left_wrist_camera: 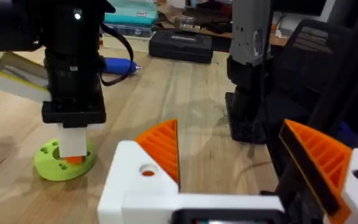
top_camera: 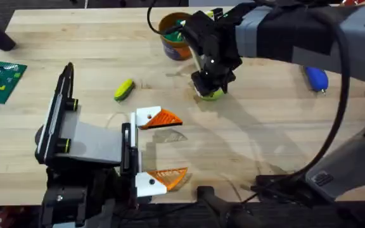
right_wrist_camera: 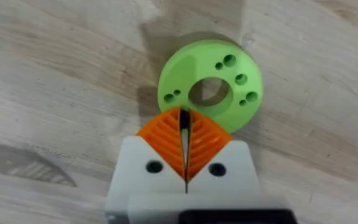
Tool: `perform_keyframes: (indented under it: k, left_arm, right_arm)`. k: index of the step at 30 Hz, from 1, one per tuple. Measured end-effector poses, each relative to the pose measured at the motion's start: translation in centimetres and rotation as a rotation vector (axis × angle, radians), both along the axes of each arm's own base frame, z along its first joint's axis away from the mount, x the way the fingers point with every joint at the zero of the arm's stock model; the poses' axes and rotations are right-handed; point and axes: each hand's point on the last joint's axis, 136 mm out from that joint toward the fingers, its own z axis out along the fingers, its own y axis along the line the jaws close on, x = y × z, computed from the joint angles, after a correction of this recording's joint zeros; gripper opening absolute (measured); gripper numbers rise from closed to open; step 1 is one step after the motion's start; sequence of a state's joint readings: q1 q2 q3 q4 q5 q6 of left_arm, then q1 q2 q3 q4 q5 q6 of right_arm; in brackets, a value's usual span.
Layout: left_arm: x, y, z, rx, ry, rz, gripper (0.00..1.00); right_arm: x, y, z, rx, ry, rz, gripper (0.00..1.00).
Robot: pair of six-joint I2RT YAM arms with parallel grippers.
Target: Pick up the gripper from the table and insert it into the empty holder that is missing its gripper. Then pick up a screw, insert it into the mounting hole, and use the screwdriver to tighten it. Finally, clean up the table by picking up the vegetable and placing it into the bucket.
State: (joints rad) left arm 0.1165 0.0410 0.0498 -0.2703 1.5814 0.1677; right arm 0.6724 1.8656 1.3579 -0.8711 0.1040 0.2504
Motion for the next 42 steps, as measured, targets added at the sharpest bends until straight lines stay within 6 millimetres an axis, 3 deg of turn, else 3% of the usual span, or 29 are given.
perform_keyframes:
  k: [14, 22, 32, 33, 34, 42]
  left_arm:
    - [0.0, 0.0, 0.0, 0.0, 0.0, 0.0, 0.988]
    - [0.0, 0.0, 0.0, 0.0, 0.0, 0.0, 0.988]
    - [0.0, 0.0, 0.0, 0.0, 0.0, 0.0, 0.988]
    - [0.0, 0.0, 0.0, 0.0, 0.0, 0.0, 0.988]
    - [0.0, 0.0, 0.0, 0.0, 0.0, 0.0, 0.988]
    - [0.0, 0.0, 0.0, 0.0, 0.0, 0.0, 0.988]
  right_arm:
    - [-0.8, -0.5, 0.9, -0.023, 0.044, 0.001, 0.007]
    - [0.8, 1.0, 5.4, 0.023, -0.004, 0.002, 0.007]
    - [0.3, 1.6, 9.5, 0.022, -0.007, 0.053, 0.007]
    - [0.3, 1.9, 10.2, 0.028, -0.017, 0.067, 0.007]
    - [0.1, 3.4, 12.4, 0.055, -0.052, 0.113, 0.007]
    - [-2.7, 8.2, 17.8, 0.129, -0.146, 0.314, 0.007]
